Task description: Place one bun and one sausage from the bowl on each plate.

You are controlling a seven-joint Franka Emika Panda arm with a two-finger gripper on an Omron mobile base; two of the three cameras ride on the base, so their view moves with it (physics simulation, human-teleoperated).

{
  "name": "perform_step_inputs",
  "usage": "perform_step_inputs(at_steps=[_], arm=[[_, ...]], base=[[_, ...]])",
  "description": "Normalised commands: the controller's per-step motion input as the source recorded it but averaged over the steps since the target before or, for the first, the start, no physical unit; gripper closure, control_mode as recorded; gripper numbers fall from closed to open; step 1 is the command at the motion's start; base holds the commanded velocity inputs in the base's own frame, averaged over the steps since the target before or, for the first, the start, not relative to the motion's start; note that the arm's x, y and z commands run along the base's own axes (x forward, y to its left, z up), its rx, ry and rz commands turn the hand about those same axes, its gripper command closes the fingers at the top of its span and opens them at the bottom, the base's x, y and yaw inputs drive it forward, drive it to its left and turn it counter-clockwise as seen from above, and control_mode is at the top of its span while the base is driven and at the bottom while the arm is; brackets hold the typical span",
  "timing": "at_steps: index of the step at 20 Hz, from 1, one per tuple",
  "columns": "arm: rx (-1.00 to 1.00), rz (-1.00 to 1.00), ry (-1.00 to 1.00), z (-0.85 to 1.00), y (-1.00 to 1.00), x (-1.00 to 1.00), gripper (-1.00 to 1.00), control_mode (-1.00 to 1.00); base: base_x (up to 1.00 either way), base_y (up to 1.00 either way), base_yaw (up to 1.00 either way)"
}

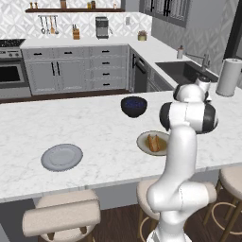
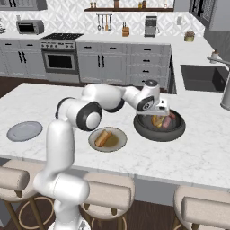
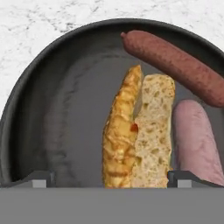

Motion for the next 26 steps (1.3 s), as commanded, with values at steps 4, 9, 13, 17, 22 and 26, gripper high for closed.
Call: perform_step_inputs(at_steps=[4,9,13,17,22,26], arm=[[-0.02,0.0,0.02,-0.5,-0.25,0.37,-1.0,-1.0],[-0.05,0.0,0.02,-0.56,-0.14,0.1,1.0,-1.0],[-0.03,0.0,0.0,-0.39,0.0,0.0,1.0,-1.0],[0.0,0.0,0.0,0.51,0.03,-0.5,1.0,-1.0],[0.0,0.02,0.0,0.75,0.46,-0.7,1.0,-1.0],[0.0,0.03,0.02,0.49,0.82,-0.71,1.0,-1.0]], base=[[0.0,0.0,0.0],[0.0,0.0,0.0],[0.0,0.0,0.0],[0.0,0.0,0.0],[0.0,0.0,0.0],[0.0,0.0,0.0]])
